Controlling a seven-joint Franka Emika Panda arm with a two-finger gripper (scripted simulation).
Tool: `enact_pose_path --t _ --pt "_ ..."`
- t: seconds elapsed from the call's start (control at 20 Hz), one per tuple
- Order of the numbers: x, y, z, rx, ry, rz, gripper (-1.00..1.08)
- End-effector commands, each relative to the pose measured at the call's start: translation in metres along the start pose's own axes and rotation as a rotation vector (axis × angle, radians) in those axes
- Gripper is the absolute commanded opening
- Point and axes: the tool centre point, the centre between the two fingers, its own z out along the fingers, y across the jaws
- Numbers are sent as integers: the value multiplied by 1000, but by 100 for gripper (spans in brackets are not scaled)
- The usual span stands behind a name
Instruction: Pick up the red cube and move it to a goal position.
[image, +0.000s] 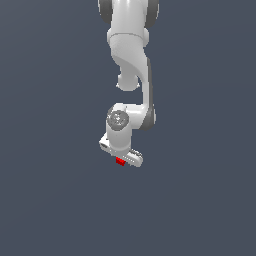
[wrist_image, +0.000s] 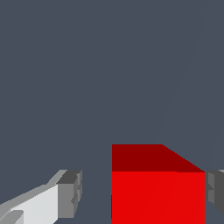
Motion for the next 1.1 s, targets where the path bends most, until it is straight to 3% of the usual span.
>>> enact_pose_path --t 0.0,0.65,1.05 --pt "1 0 1 1 1 5 -100" --pt "1 -1 -3 1 1 5 -100" --pt "2 -8 -41 1 1 5 -100"
